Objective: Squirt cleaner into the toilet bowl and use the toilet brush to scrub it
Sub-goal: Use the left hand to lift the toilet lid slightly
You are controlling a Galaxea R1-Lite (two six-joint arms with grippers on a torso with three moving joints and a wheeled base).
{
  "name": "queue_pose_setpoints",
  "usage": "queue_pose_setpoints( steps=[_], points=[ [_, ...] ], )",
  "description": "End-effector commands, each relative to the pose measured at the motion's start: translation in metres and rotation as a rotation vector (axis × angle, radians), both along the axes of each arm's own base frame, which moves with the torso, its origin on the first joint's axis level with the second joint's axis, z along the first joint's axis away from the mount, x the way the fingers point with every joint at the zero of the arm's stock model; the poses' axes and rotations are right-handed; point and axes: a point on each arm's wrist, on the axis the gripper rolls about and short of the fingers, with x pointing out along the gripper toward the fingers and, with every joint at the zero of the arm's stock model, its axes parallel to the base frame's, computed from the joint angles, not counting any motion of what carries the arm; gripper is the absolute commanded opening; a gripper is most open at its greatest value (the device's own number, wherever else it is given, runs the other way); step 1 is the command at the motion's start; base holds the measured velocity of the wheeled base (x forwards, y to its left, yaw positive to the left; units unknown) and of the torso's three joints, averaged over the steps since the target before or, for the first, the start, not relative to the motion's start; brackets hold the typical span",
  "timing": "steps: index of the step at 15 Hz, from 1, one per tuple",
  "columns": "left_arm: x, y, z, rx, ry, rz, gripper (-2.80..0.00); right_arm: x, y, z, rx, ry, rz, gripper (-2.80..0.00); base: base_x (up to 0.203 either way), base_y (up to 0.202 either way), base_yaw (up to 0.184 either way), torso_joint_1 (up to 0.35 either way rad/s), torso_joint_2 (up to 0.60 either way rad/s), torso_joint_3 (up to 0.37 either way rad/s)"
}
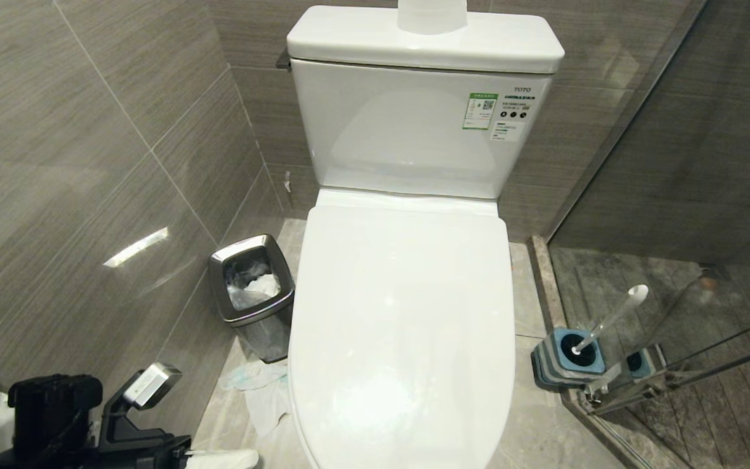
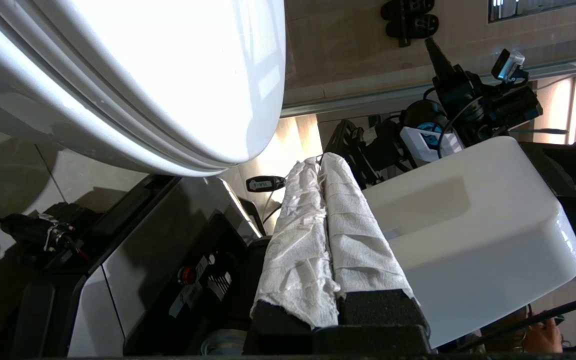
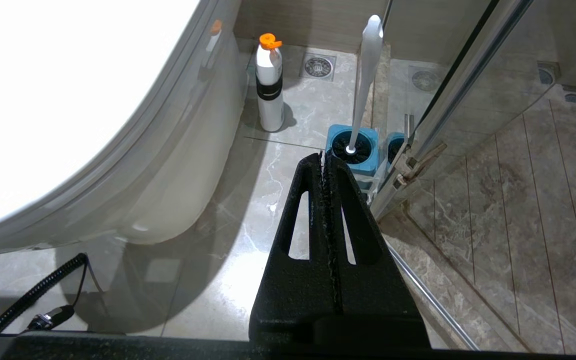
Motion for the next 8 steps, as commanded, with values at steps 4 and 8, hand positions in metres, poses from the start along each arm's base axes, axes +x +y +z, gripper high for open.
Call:
queue_pose_setpoints(
  steps=[4, 8],
  points=[
    [0.001, -0.007, -0.012, -0.004, 0.063, -0.041, -2.80, 0.000, 0.000, 0.000, 0.000, 0.002, 0.000, -2.80, 0.000, 0.000, 0.000, 0.000, 0.00, 0.000],
    [0.008, -0.009, -0.025, 0.013, 0.049, -0.042, -2.80, 0.000, 0.000, 0.000, 0.000, 0.002, 0.000, -2.80, 0.000, 0.000, 0.000, 0.000, 0.00, 0.000]
  ],
)
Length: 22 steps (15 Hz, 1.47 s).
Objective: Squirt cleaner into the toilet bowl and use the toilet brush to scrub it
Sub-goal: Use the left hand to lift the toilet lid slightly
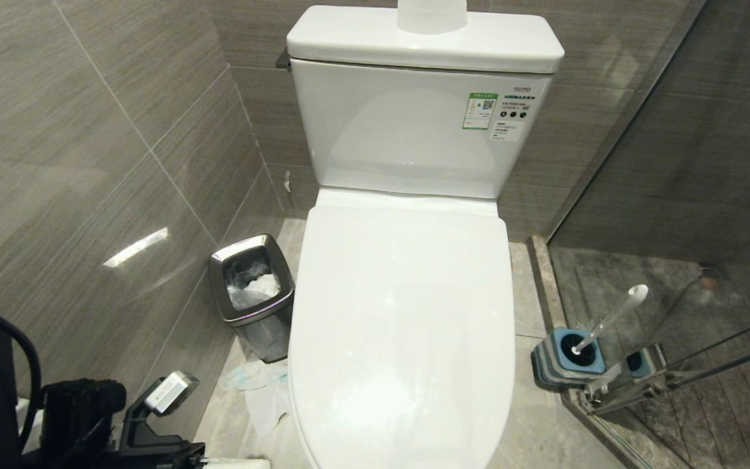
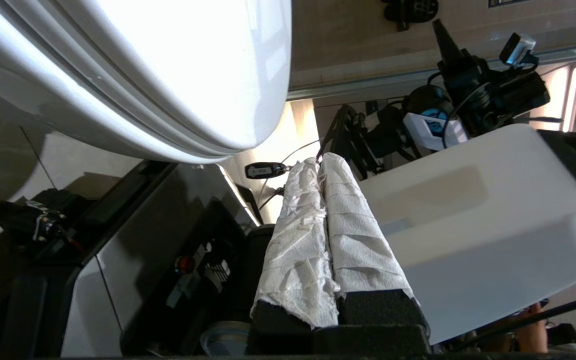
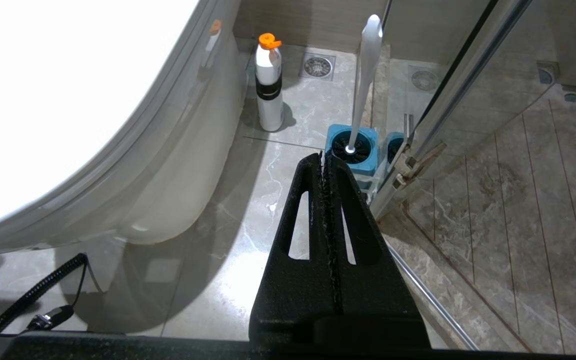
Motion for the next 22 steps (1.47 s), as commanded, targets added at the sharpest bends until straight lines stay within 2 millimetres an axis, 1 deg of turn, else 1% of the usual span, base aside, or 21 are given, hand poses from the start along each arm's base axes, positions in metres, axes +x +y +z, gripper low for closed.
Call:
queue_pose_setpoints(
  steps=[1, 5, 15, 19, 22],
  points=[
    [0.0026, -0.0003, -0.0083, 0.007, 0.021, 0.006, -2.80, 0.0001, 0.0000, -0.0004, 0.000, 0.002, 0.000, -2.80, 0.000, 0.000, 0.000, 0.000, 0.00, 0.000],
    [0.0035, -0.0020, -0.0042, 0.007, -0.014, 0.000, -2.80, 0.0001, 0.0000, -0.0004, 0.000, 0.002, 0.000, -2.80, 0.000, 0.000, 0.000, 0.000, 0.00, 0.000],
    [0.0052, -0.0012, -0.0126, 0.044, 0.020, 0.043, -2.80, 0.0001, 0.0000, -0.0004, 0.000, 0.002, 0.000, -2.80, 0.000, 0.000, 0.000, 0.000, 0.00, 0.000],
    [0.0054, 0.0011, -0.0052, 0.063, -0.022, 0.081, -2.80, 0.0001, 0.0000, -0.0004, 0.000, 0.002, 0.000, -2.80, 0.000, 0.000, 0.000, 0.000, 0.00, 0.000],
    [0.0058, 0.0044, -0.0049, 0.060, -0.020, 0.095, -2.80, 0.0001, 0.0000, -0.0004, 0.000, 0.002, 0.000, -2.80, 0.000, 0.000, 0.000, 0.000, 0.00, 0.000]
  ],
)
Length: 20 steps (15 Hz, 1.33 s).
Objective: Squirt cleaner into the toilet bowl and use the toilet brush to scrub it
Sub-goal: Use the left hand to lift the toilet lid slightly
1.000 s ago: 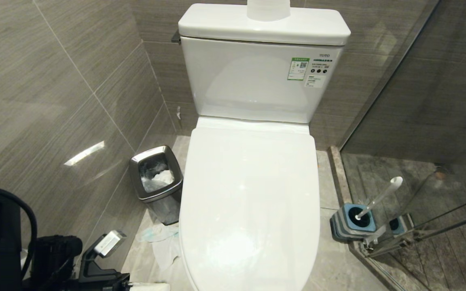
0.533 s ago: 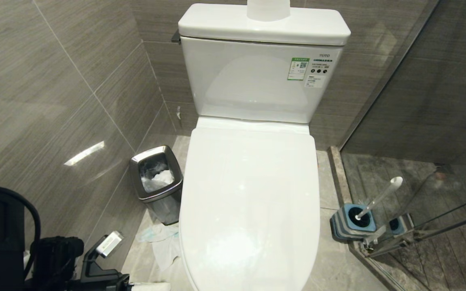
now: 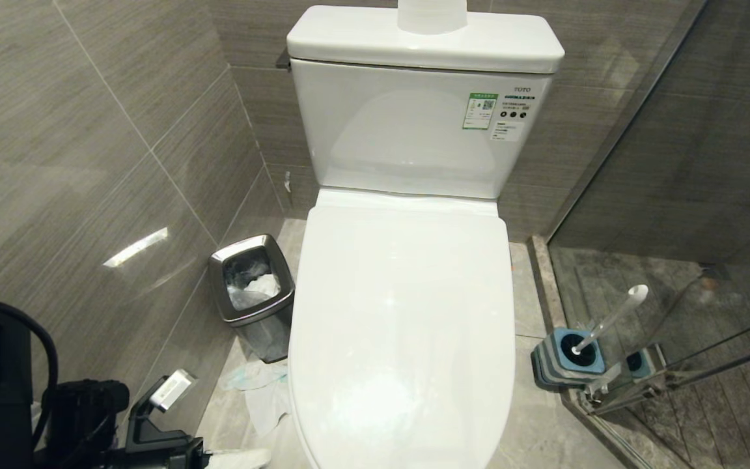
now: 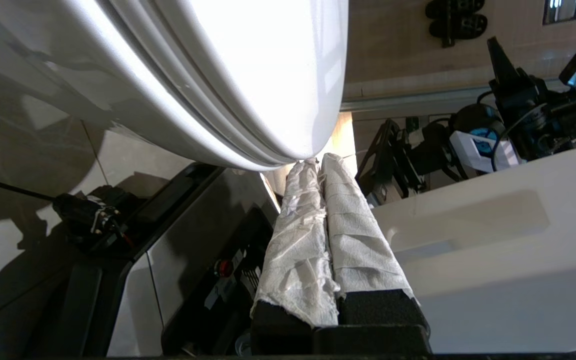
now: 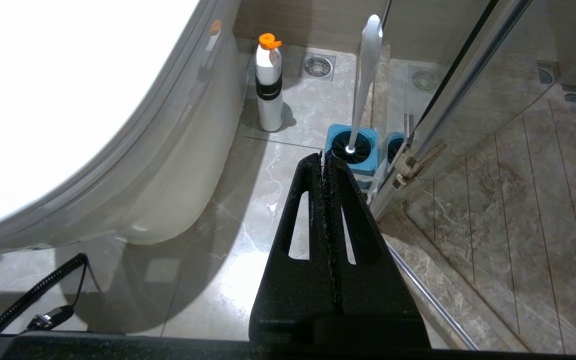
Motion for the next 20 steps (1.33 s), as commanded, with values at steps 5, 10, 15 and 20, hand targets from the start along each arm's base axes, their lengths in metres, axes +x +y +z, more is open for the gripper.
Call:
queue_pose_setpoints(
  steps=[5, 10, 15, 20],
  points=[
    [-0.001, -0.008, -0.005, -0.008, 0.024, -0.047, -2.80, 0.000, 0.000, 0.000, 0.000, 0.002, 0.000, -2.80, 0.000, 0.000, 0.000, 0.000, 0.00, 0.000],
    [-0.001, -0.010, -0.006, -0.038, 0.020, -0.091, -2.80, 0.000, 0.000, 0.000, 0.000, 0.002, 0.000, -2.80, 0.000, 0.000, 0.000, 0.000, 0.00, 0.000],
    [0.001, -0.009, -0.012, -0.037, 0.036, -0.087, -2.80, 0.000, 0.000, 0.000, 0.000, 0.002, 0.000, -2.80, 0.000, 0.000, 0.000, 0.000, 0.00, 0.000],
    [0.009, -0.009, -0.034, -0.028, 0.066, -0.080, -2.80, 0.000, 0.000, 0.000, 0.000, 0.002, 0.000, -2.80, 0.000, 0.000, 0.000, 0.000, 0.00, 0.000]
  ],
)
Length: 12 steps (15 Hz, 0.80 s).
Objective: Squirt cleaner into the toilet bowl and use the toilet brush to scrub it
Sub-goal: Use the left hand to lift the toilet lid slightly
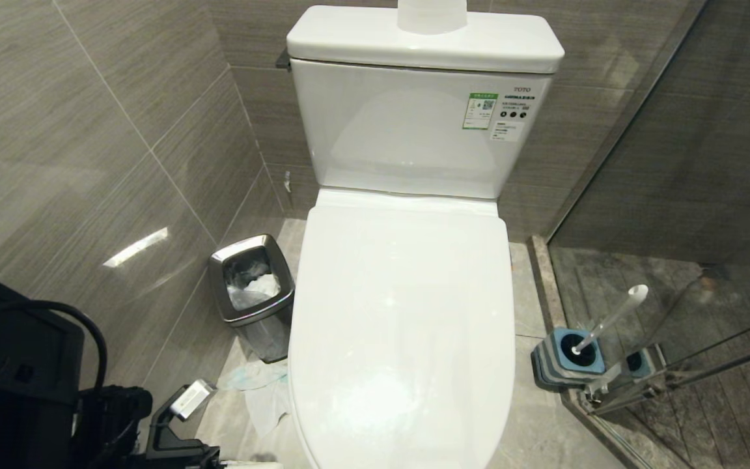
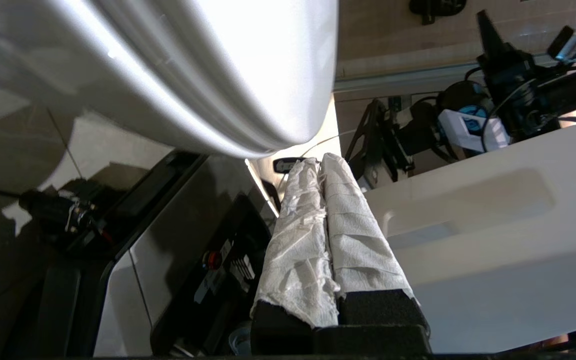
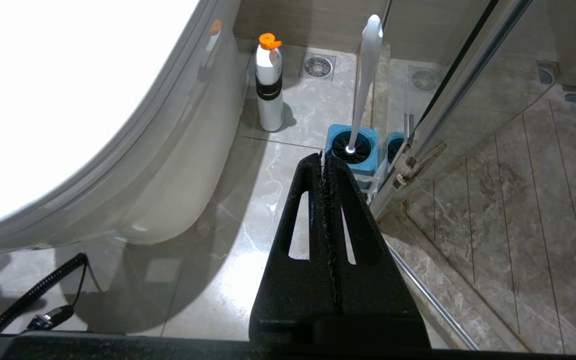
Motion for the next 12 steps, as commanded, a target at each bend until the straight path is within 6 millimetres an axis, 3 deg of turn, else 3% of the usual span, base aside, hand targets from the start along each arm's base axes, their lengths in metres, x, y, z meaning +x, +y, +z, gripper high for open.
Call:
queue_pose_setpoints(
  steps=[1, 10, 11, 12],
  points=[
    [0.004, 0.004, -0.014, 0.000, 0.043, 0.018, -2.80, 0.000, 0.000, 0.000, 0.000, 0.002, 0.000, -2.80, 0.000, 0.000, 0.000, 0.000, 0.00, 0.000],
    [0.006, 0.014, -0.011, -0.004, 0.034, 0.065, -2.80, 0.000, 0.000, 0.000, 0.000, 0.002, 0.000, -2.80, 0.000, 0.000, 0.000, 0.000, 0.00, 0.000],
    [0.006, 0.015, -0.010, -0.004, 0.029, 0.071, 0.00, 0.000, 0.000, 0.000, 0.000, 0.002, 0.000, -2.80, 0.000, 0.000, 0.000, 0.000, 0.00, 0.000],
    [0.006, 0.015, -0.008, -0.005, 0.022, 0.071, 0.00, 0.000, 0.000, 0.000, 0.000, 0.002, 0.000, -2.80, 0.000, 0.000, 0.000, 0.000, 0.00, 0.000]
  ],
)
